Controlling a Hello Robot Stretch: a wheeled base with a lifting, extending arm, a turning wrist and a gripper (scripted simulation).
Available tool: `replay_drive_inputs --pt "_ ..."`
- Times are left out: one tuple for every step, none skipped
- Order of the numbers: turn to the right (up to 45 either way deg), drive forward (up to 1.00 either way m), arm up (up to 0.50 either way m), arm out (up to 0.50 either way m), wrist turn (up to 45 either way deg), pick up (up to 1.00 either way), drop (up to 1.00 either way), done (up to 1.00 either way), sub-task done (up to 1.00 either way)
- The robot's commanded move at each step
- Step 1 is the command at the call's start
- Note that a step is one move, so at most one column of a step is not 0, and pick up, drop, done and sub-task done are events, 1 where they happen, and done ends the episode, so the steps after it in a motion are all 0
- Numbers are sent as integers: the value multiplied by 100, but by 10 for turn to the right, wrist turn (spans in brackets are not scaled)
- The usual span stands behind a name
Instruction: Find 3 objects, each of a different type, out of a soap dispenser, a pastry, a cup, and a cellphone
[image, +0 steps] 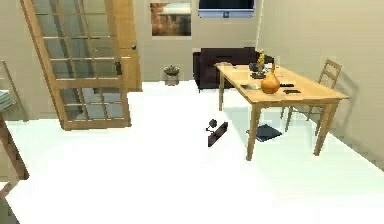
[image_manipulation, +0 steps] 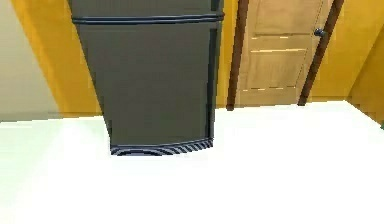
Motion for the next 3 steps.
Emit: replay_drive_inputs --pt "-450 0 0 0 0 0 0 0 0" --pt "-330 0 0 0 0 0 0 0 0" --pt "0 0 0 0 0 0 0 100 0"
